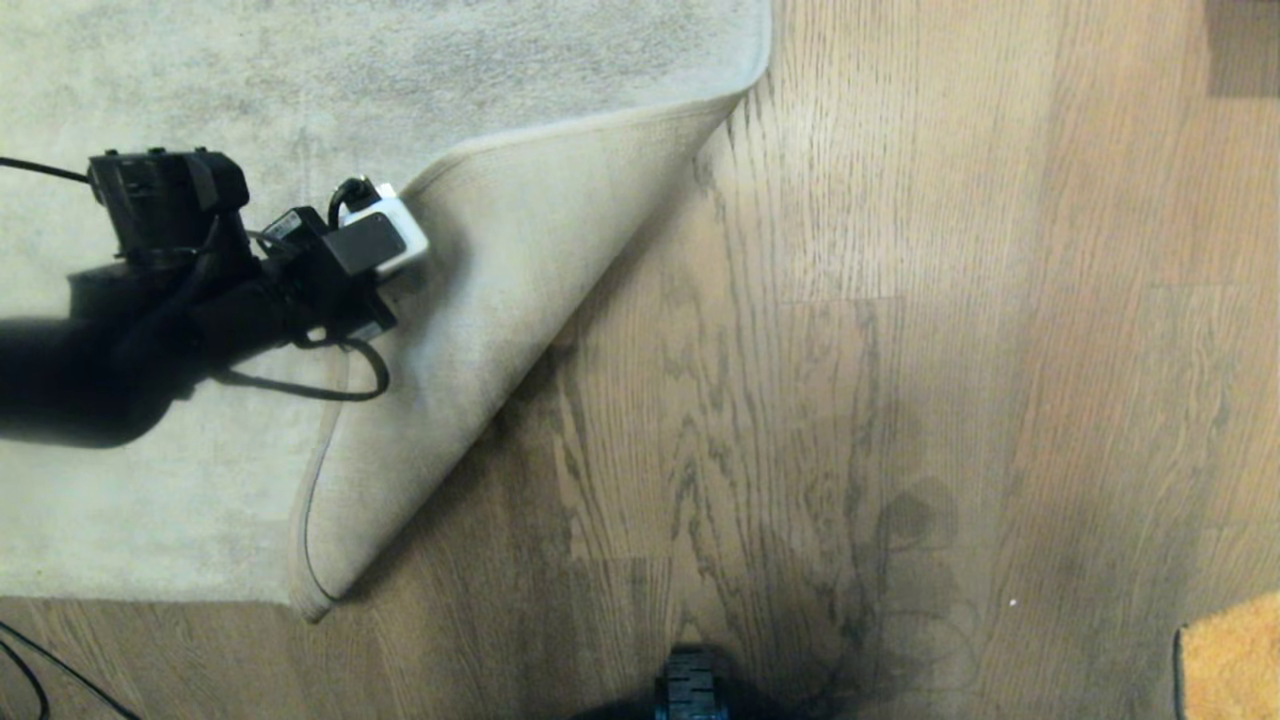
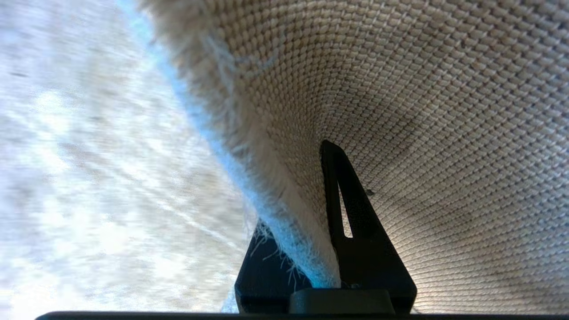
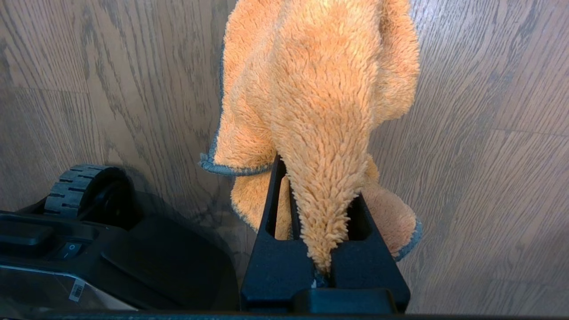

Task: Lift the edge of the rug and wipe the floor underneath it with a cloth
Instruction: Wipe the floor under the carpet with a rag

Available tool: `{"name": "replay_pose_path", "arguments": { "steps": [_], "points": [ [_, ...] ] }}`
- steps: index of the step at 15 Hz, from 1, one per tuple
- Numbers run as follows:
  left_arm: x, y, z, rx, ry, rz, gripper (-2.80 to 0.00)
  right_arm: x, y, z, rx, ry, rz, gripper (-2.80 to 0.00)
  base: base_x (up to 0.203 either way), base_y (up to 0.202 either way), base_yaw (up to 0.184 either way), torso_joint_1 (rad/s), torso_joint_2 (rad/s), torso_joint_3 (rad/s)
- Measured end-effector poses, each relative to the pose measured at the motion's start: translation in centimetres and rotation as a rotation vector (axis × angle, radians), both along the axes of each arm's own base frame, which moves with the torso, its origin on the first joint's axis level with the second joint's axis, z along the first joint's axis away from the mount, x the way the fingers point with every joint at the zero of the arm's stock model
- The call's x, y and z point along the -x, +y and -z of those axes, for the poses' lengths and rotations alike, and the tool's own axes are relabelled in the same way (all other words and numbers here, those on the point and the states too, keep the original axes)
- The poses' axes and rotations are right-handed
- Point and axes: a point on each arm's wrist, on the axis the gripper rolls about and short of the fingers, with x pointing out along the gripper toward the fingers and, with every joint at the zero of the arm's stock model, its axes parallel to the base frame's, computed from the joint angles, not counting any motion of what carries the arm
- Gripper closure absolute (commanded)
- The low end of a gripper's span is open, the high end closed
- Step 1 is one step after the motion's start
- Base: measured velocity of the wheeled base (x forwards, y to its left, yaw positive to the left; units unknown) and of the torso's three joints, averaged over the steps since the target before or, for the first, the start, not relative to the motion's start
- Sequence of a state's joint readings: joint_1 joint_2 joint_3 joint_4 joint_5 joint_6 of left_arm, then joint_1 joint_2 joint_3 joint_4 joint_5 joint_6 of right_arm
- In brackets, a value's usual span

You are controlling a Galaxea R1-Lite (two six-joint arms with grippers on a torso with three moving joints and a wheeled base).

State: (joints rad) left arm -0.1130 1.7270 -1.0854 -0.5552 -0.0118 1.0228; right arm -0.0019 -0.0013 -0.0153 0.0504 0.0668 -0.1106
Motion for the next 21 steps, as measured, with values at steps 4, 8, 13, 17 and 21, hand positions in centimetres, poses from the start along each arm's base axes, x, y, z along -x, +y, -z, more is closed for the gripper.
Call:
{"name": "replay_pose_path", "arguments": {
  "steps": [4, 8, 13, 17, 21],
  "points": [
    [0.9, 0.1, -1.0, 0.0, -0.035, -0.051, 0.0, 0.0, 0.0, 0.0, 0.0, 0.0, 0.0, 0.0, 0.0, 0.0, 0.0, 0.0, 0.0, 0.0],
    [2.9, 0.3, -1.5, -0.002, -0.039, -0.091, 0.0, 0.0, 0.0, 0.0, 0.0, 0.0, 0.0, 0.0, 0.0, 0.0, 0.0, 0.0, 0.0, 0.0],
    [5.7, 0.5, -1.8, 0.0, -0.048, -0.091, 0.0, 0.0, 0.0, 0.0, 0.0, 0.0, 0.0, 0.0, 0.0, 0.0, 0.0, 0.0, 0.0, 0.0],
    [7.4, 0.5, -1.4, 0.005, -0.038, -0.081, 0.0, 0.0, 0.0, 0.0, 0.0, 0.0, -0.001, 0.0, 0.0, 0.0, 0.0, 0.0, 0.0, 0.0],
    [8.2, 0.3, -1.7, 0.008, -0.05, -0.068, 0.0, 0.0, 0.0, 0.0, 0.0, 0.0, 0.0, 0.0, 0.0, 0.0, 0.0, 0.0, 0.0, 0.0]
  ]
}}
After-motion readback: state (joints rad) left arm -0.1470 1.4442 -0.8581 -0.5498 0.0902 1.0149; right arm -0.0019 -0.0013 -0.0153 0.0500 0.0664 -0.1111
